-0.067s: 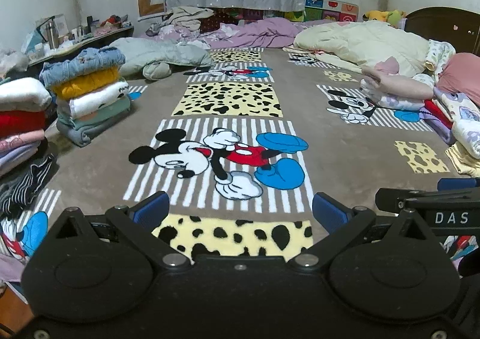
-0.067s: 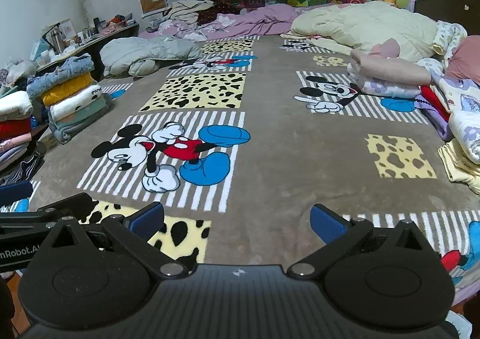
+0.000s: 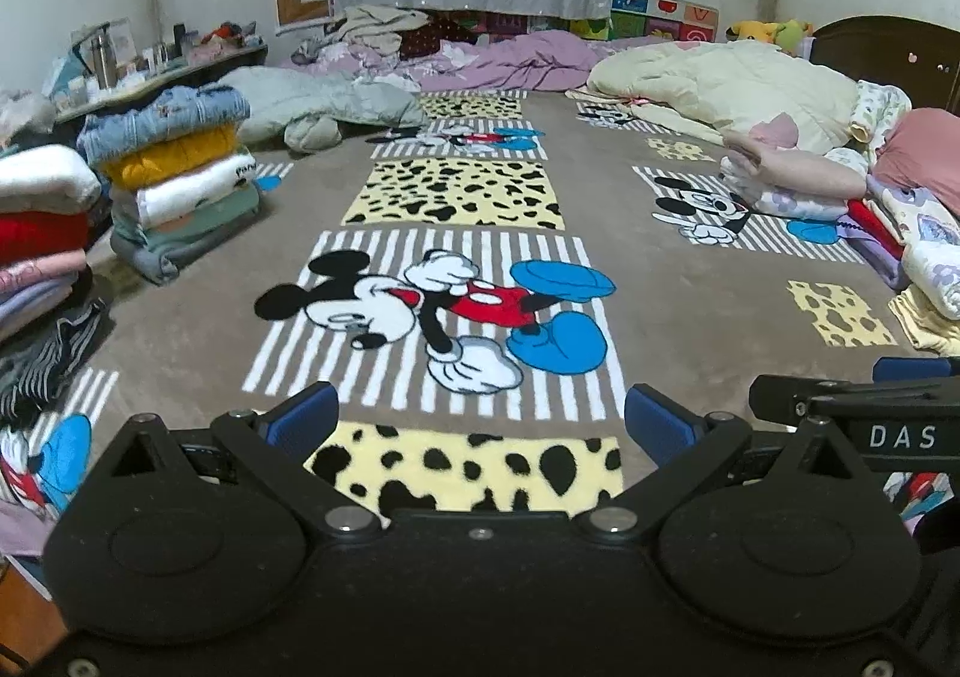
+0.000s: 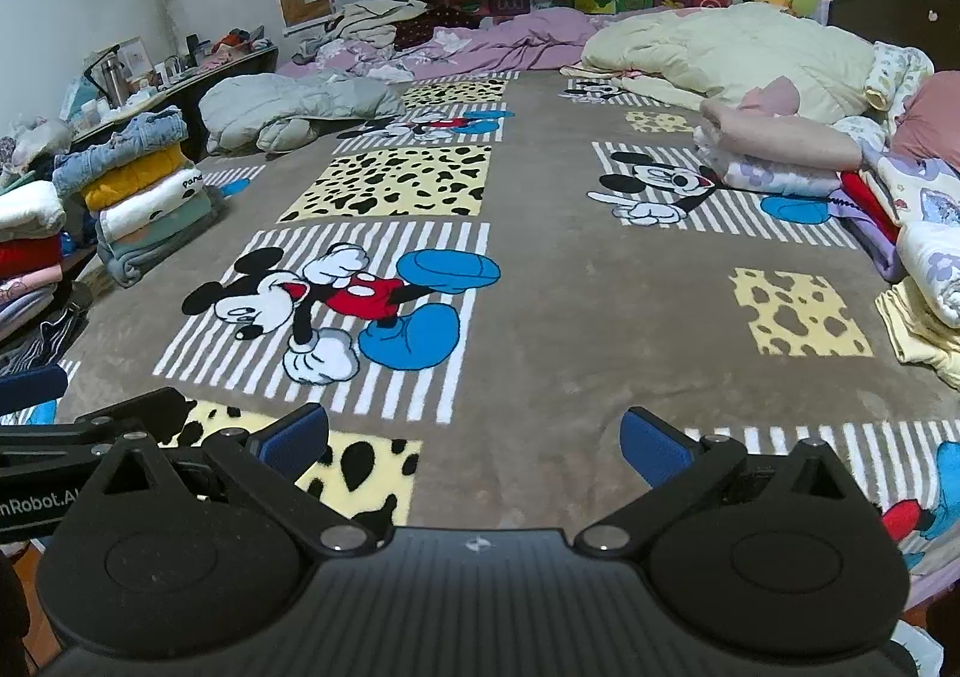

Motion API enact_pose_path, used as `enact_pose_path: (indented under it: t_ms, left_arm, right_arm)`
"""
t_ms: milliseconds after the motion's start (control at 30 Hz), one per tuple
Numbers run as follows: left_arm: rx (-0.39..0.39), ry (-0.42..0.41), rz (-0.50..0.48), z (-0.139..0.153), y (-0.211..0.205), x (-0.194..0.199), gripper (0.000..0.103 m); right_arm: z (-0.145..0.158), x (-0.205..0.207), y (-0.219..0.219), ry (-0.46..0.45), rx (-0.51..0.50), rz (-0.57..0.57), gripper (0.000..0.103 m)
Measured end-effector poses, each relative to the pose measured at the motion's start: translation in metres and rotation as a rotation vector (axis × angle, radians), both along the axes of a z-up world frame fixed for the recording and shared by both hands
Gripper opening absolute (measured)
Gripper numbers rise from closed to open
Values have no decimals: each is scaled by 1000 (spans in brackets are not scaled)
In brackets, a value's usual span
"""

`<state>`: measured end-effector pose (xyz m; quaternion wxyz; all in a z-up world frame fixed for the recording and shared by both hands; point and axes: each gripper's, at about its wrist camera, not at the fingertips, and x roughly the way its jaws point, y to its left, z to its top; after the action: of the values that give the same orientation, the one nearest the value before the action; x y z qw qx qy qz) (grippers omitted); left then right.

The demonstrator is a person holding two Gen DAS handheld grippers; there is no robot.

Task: Fold clothes

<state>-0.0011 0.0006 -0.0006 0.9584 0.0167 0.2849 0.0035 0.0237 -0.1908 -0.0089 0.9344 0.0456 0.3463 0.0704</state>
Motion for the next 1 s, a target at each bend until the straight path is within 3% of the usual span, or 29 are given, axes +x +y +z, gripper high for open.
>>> enact_pose_path:
  t_ms: [233,1000]
  left_arm:
    - [-55,42,1,-2,2,-2,103]
    - [-50,71,6,-6,1,3,103]
  right_arm:
    - [-1,-2,-1,-11,-18,2,103]
    - [3,-3,-4,-14,-15,-1,103]
